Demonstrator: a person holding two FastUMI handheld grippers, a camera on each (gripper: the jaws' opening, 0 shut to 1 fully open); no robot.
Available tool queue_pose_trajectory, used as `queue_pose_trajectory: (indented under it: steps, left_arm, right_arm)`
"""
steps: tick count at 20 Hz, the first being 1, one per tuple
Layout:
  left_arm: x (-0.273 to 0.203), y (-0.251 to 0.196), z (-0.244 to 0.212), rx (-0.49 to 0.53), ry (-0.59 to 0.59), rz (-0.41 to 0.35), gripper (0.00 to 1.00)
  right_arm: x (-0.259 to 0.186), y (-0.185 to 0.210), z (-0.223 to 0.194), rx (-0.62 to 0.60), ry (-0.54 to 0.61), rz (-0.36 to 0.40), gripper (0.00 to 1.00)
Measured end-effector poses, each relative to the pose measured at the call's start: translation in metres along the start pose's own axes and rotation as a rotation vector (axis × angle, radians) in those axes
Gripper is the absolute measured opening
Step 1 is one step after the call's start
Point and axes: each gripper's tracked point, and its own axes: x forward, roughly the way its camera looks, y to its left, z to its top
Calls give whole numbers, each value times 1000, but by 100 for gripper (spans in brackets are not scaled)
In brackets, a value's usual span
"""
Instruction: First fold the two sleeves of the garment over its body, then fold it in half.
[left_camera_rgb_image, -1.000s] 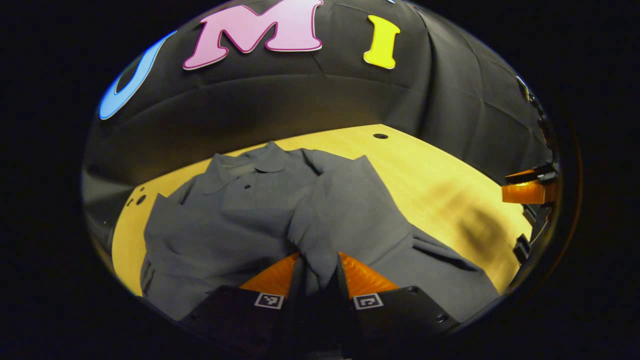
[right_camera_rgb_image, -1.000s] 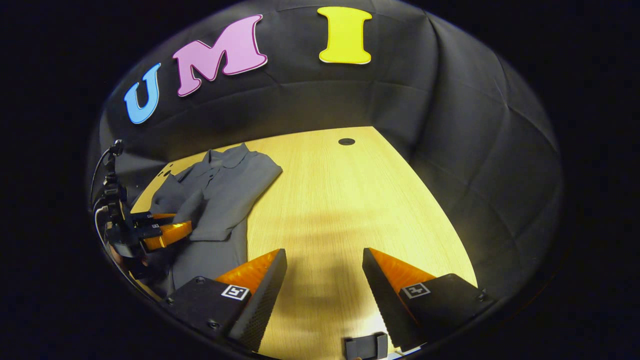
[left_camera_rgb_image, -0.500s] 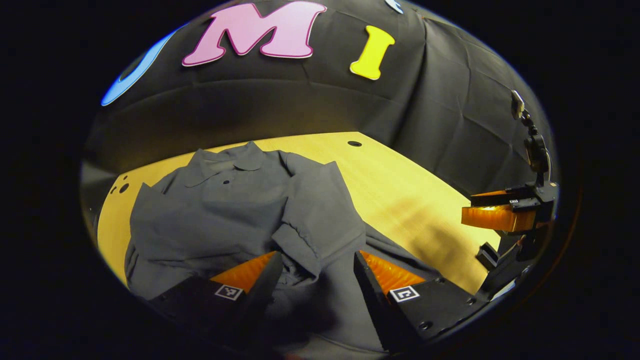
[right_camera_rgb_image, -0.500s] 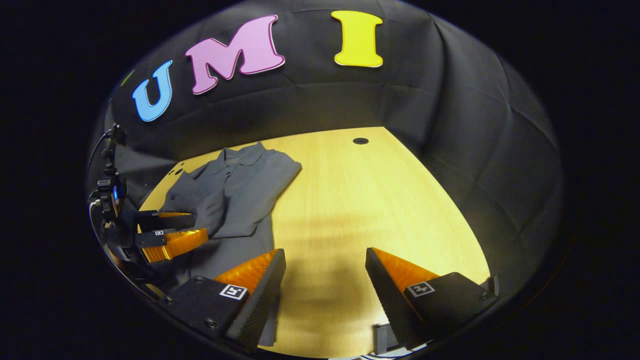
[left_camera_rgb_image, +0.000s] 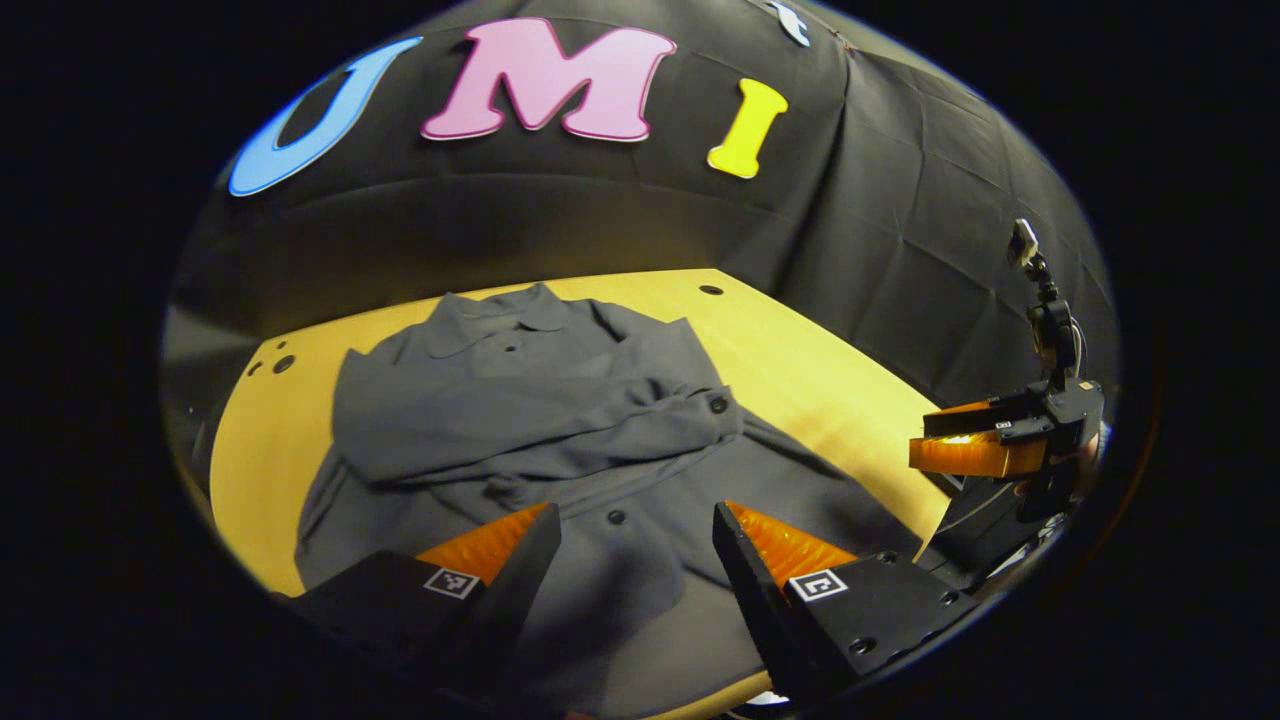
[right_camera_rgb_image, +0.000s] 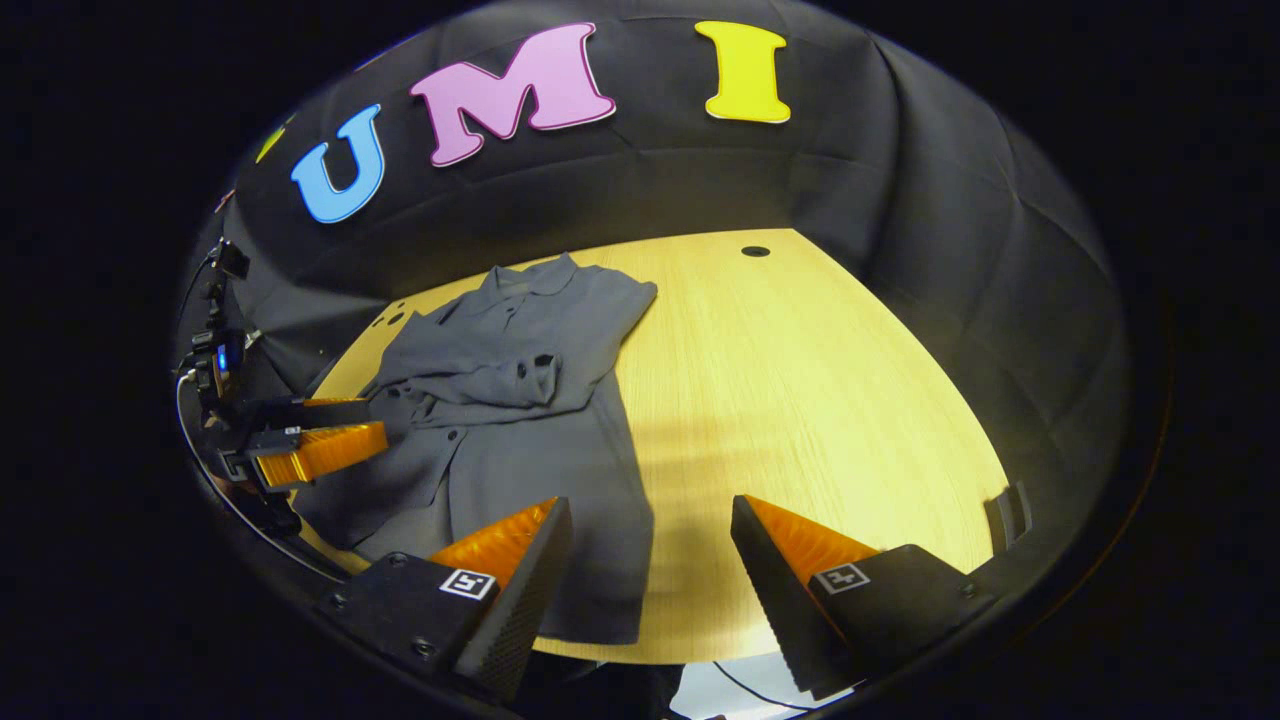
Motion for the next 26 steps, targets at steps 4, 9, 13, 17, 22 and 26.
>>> queue_pose_trajectory:
  steps: [4,9,13,17,22,26]
  left_arm:
    - [-47,51,-34,-46,15,96,96]
    - [-95,110,-90,-121,71,240,96]
    - [-122,144,-128,-156,116,333,96]
    - [-130,165,-148,-201,148,390,96]
    - [-120,175,-167,-198,208,410,92]
    - [-106,173,-173,-183,240,386,96]
  right_arm:
    - [-6,11,-28,-19,42,-11,99]
    - [-6,20,-50,-19,84,-41,99]
    - [-2,25,-59,-12,111,-67,99]
    - [6,25,-74,-13,154,-90,99]
    - [19,32,-85,3,198,-96,99]
    - [29,31,-96,-30,241,-111,99]
